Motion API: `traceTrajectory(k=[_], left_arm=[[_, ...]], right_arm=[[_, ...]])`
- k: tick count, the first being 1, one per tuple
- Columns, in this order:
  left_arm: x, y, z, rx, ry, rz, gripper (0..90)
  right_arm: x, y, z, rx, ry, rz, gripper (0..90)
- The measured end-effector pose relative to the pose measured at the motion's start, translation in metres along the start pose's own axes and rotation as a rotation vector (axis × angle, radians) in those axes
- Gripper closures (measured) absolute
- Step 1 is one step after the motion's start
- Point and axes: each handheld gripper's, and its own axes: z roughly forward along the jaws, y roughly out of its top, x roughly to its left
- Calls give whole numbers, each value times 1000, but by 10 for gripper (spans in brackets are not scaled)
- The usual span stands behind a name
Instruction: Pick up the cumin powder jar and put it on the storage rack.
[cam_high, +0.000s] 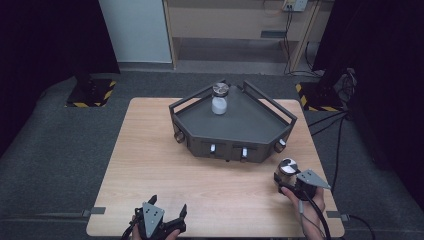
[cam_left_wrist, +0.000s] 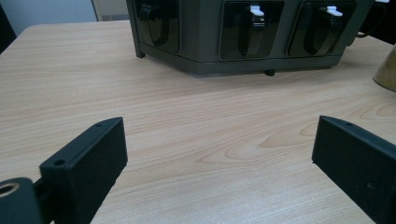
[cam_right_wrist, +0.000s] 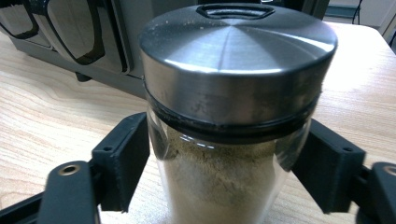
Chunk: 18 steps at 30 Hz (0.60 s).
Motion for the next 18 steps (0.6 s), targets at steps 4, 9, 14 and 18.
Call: traceTrajectory(k=[4, 9, 14, 18], left_arm=[[0, 0, 1, 2, -2, 0, 23], [-1, 0, 2, 5, -8, -9, 23], [0, 1, 1, 5, -9, -9, 24], [0, 1, 1, 7, -14, -15, 24]], right_arm=[[-1, -3, 1, -8, -5, -8, 302], [-1, -6, 1, -19, -6, -13, 306], [0, -6, 1, -17, -7, -13, 306], [-1, -6, 1, -16, -5, -13, 306]])
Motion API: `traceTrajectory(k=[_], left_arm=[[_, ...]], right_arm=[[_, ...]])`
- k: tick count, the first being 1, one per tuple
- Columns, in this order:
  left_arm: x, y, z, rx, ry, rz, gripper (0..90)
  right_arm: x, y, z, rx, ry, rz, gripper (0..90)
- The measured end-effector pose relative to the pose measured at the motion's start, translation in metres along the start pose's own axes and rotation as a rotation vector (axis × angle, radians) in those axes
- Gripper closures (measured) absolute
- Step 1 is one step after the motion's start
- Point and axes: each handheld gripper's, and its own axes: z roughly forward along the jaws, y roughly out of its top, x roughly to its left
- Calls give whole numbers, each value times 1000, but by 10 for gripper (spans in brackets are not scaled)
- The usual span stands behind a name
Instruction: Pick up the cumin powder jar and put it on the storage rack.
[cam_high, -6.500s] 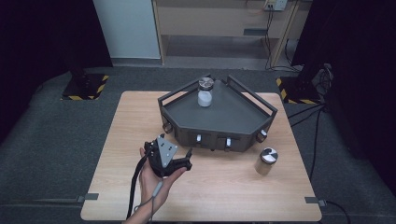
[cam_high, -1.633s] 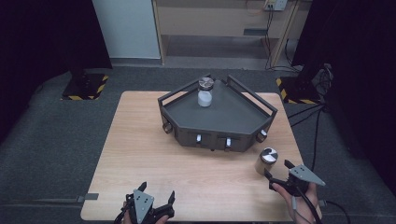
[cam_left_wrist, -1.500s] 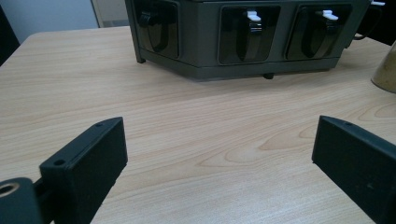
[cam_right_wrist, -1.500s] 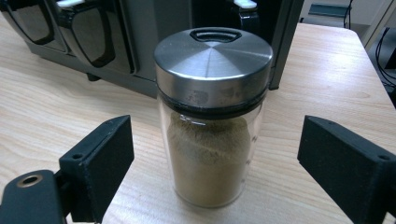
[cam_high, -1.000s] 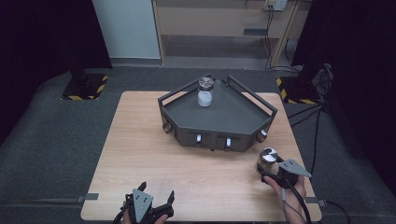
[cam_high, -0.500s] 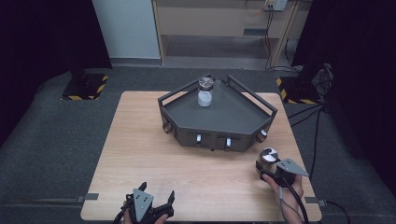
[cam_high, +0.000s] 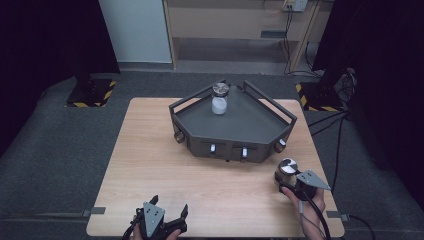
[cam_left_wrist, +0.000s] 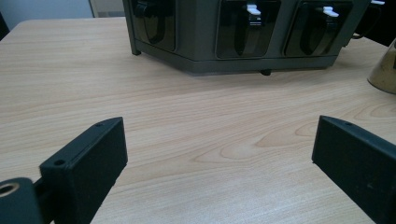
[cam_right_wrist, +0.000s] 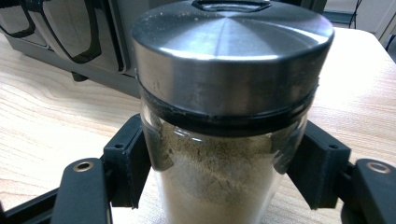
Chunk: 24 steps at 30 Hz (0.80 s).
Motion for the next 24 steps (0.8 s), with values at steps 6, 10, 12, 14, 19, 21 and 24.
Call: traceTrajectory(k=[6, 10, 12, 14, 19, 21, 24], left_arm=[[0, 0, -1, -5, -3, 0, 24], [0, 0, -1, -7, -4, -2, 24], [0, 1, -2, -6, -6, 0, 24], [-1, 1, -2, -6, -7, 0, 24], [-1, 0, -2, -5, -12, 2, 24], [-1, 0, -2, -4, -14, 1, 24], [-1, 0, -1, -2, -18, -2, 24]], right_arm=[[0, 0, 0, 1, -2, 2, 306], [1, 0, 0, -1, -4, 4, 306], [1, 0, 0, 0, -4, 4, 306], [1, 0, 0, 1, -4, 4, 306], [1, -1, 0, -2, -4, 7, 307], [1, -1, 0, -3, -3, 8, 307], [0, 1, 0, 2, -3, 4, 307]])
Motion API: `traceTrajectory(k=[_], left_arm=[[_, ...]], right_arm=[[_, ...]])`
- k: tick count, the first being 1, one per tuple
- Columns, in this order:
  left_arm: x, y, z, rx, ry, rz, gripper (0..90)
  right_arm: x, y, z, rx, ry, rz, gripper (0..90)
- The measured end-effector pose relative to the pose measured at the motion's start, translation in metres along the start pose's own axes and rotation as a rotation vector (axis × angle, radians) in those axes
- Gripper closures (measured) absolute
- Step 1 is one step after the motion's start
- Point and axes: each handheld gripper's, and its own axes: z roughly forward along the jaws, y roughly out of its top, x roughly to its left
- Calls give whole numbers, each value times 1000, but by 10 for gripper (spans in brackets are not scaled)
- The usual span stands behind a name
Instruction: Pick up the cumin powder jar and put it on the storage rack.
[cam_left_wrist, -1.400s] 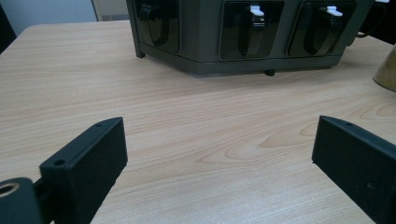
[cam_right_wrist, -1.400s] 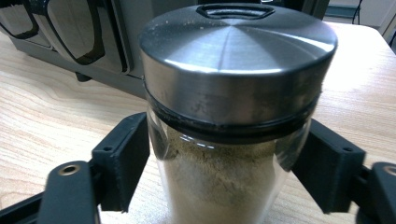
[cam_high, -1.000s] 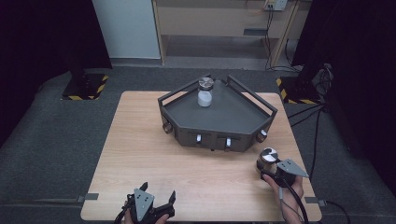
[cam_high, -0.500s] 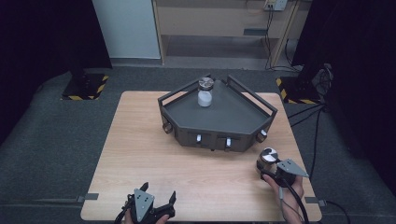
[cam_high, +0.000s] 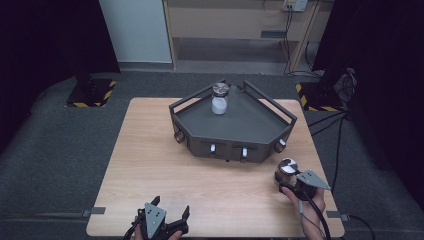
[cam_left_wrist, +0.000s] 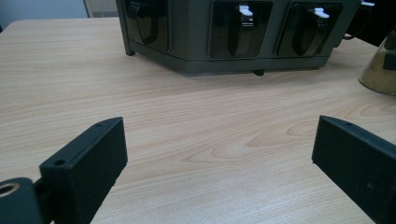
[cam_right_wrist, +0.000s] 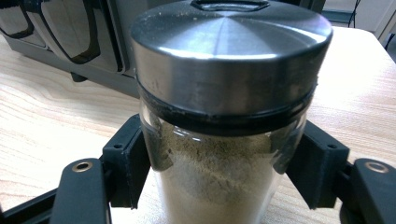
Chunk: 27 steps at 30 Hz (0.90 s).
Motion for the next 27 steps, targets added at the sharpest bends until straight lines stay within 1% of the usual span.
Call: traceTrajectory(k=[5, 9, 11, 12, 13, 14, 16, 18, 19, 20, 23, 24, 25, 27], left_arm=[[0, 0, 1, 2, -2, -1, 24], [1, -1, 1, 4, -7, -5, 24], [2, -1, 1, 3, -8, -6, 24], [2, -1, 1, 3, -8, -6, 24], [2, -1, 2, 4, -10, -8, 24], [2, -1, 2, 4, -10, -8, 24], [2, -1, 2, 5, -13, -9, 24], [3, -1, 3, 9, -16, -8, 24], [3, -1, 3, 9, -16, -8, 24], [2, -1, 3, 10, -17, -8, 24], [1, -1, 2, 6, -20, -7, 24], [1, -1, 2, 6, -20, -7, 24], [1, -1, 1, 5, -22, -8, 24], [1, -1, 1, 4, -23, -11, 24]], right_arm=[[0, 3, 0, 11, 1, 1, 307], [2, 5, 0, 18, -7, 3, 308], [1, 7, 0, 24, -6, 19, 308], [1, 7, 0, 24, -6, 19, 308], [0, 10, -3, 26, 0, 36, 309], [0, 10, -3, 26, 0, 36, 309], [1, 12, -6, 18, -1, 27, 309], [3, 18, -13, 4, 5, 18, 309], [3, 18, -13, 4, 5, 18, 309], [5, 24, -18, -8, 9, 11, 309], [7, 33, -26, -25, 21, 4, 309], [7, 33, -26, -25, 21, 4, 309], [9, 40, -31, -37, 24, -8, 309], [11, 47, -37, -54, 26, -19, 309]])
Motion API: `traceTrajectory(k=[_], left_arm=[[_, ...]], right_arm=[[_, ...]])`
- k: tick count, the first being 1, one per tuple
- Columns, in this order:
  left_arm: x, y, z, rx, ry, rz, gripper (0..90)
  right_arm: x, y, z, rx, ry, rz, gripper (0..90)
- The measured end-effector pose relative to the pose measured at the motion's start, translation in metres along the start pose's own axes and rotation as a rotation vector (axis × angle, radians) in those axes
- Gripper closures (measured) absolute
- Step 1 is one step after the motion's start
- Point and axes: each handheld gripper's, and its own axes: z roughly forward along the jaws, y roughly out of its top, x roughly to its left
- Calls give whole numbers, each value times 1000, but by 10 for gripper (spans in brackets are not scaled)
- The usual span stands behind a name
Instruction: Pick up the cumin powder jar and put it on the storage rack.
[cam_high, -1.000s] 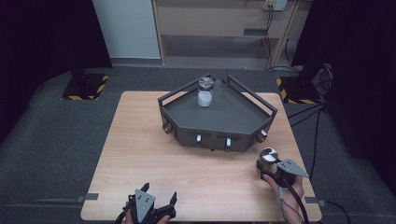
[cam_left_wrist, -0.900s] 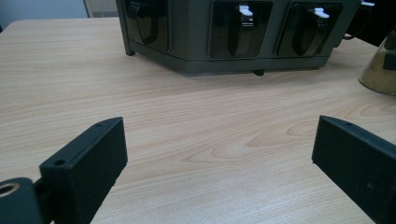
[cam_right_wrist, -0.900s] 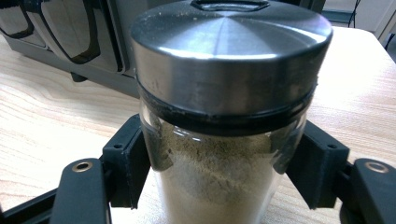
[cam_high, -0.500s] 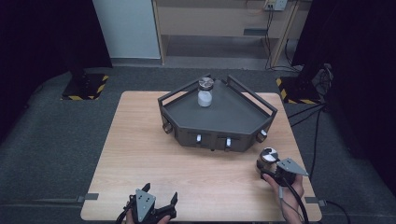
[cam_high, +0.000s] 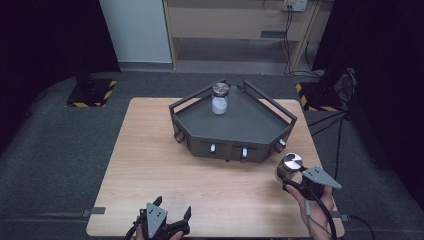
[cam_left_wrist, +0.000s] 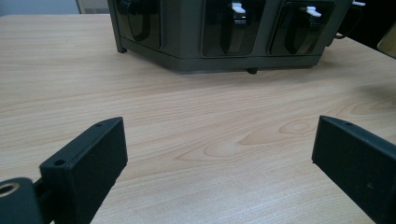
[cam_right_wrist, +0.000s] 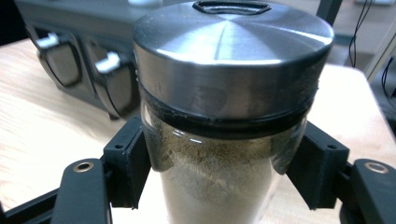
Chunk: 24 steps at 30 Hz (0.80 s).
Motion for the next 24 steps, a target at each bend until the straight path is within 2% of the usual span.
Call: traceTrajectory(k=[5, 7, 11, 14, 17, 22, 24], left_arm=[[0, 0, 0, 1, -3, -2, 24], [0, 0, 0, 3, -4, -3, 24], [0, -1, 0, 4, -5, -6, 24], [0, -1, 1, 7, -9, -8, 24], [0, -1, 1, 7, -12, -7, 24], [1, -2, 1, 9, -9, -9, 24], [1, -2, 1, 10, -11, -9, 24]], right_arm=[[3, 15, -7, -29, 12, -19, 309], [6, 28, -9, -50, 19, -39, 309], [10, 44, -8, -74, 22, -69, 309], [11, 50, -6, -84, 26, -75, 309], [12, 64, 3, -94, 28, -90, 309], [13, 77, 15, -108, 23, -98, 309], [12, 86, 26, -115, 23, -98, 309]])
